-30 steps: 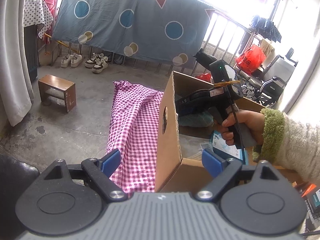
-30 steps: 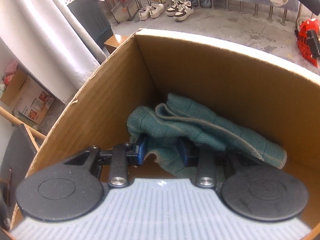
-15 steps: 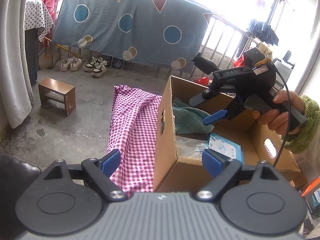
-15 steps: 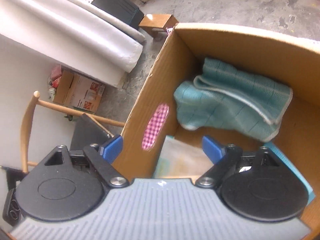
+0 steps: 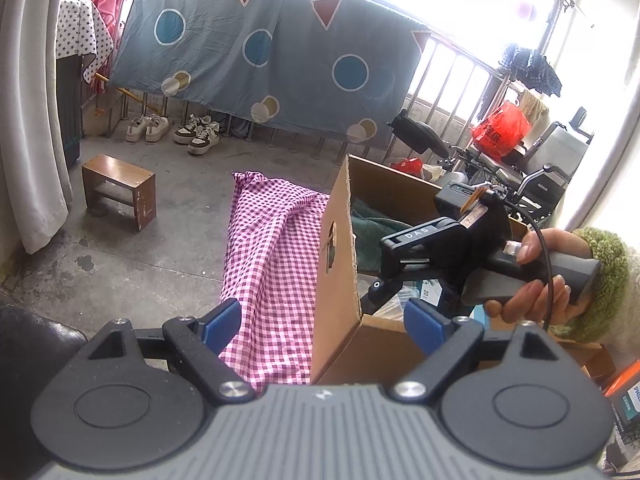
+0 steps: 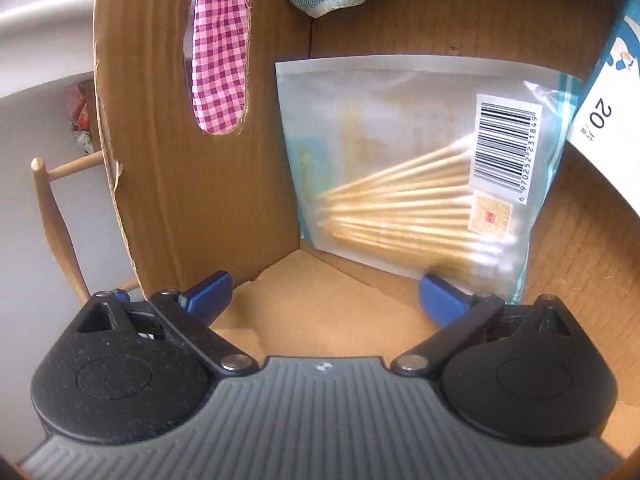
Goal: Organize soft objects
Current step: 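Push the swab pack and bandage box into place with the right gripper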
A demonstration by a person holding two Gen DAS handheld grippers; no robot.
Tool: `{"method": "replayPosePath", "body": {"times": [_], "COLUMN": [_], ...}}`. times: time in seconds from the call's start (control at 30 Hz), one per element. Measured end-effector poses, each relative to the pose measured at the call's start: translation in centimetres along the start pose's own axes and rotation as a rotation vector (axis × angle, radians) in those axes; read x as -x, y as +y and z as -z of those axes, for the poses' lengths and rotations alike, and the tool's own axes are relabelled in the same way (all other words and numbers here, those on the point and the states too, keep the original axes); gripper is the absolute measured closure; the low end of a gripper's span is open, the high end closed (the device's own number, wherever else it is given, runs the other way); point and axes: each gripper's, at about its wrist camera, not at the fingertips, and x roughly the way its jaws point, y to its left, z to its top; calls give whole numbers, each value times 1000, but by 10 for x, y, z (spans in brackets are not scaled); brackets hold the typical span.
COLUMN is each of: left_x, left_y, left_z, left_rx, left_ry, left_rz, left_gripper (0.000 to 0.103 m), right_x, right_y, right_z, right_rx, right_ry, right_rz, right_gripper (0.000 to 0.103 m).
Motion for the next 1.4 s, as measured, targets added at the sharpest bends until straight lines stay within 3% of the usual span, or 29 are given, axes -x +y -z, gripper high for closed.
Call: {"method": "replayPosePath", "body": {"times": [0.13,0.23,0.37,0.47,0.6,0.67,0.77,0.83,0.93,1.1,1.17,1.2,1.23,1.33,1.4], "left_x": [0,0,0,1,1,0,1,3,4,3,3,4,6,8,7], "left_y": [2,2,1,-3,-8,-10,-13,-14,-19,-22,-24,-24,-23,-22,-20], "left_z": [1,2,2,2,3,2,2,1,0,0,-1,-2,-2,-2,-3], "left_rx": [6,9,8,-2,-12,-13,-20,-27,-35,-26,-27,-30,-33,-34,-30], "left_ry": [1,8,13,14,12,13,12,9,7,18,19,17,15,8,9], "left_rz": [0,0,0,1,4,6,9,8,2,-16,-27,-32,-35,-41,-42], "left_gripper": [14,14,14,14,12,12,12,12,12,12,12,12,11,11,11], "right_x": [24,37,46,53,86,108,137,143,138,94,91,92,99,119,141], "right_y": [9,2,-6,-6,6,16,24,17,-2,-27,-35,-40,-42,-40,-37], "right_z": [-4,-12,-7,9,47,61,81,87,80,44,39,38,40,57,70], "right_rx": [46,-1,-32,-19,111,202,379,493,605,667,664,652,635,687,673], "right_ry": [-164,-219,-272,-271,-307,-363,-416,-402,-335,-217,-213,-206,-220,-291,-319], "right_rz": [40,-19,-86,-76,-69,5,274,469,671,796,831,836,797,809,760], "right_gripper": [2,2,2,1,1,1,1,1,1,2,10,28,30,31,31]}}
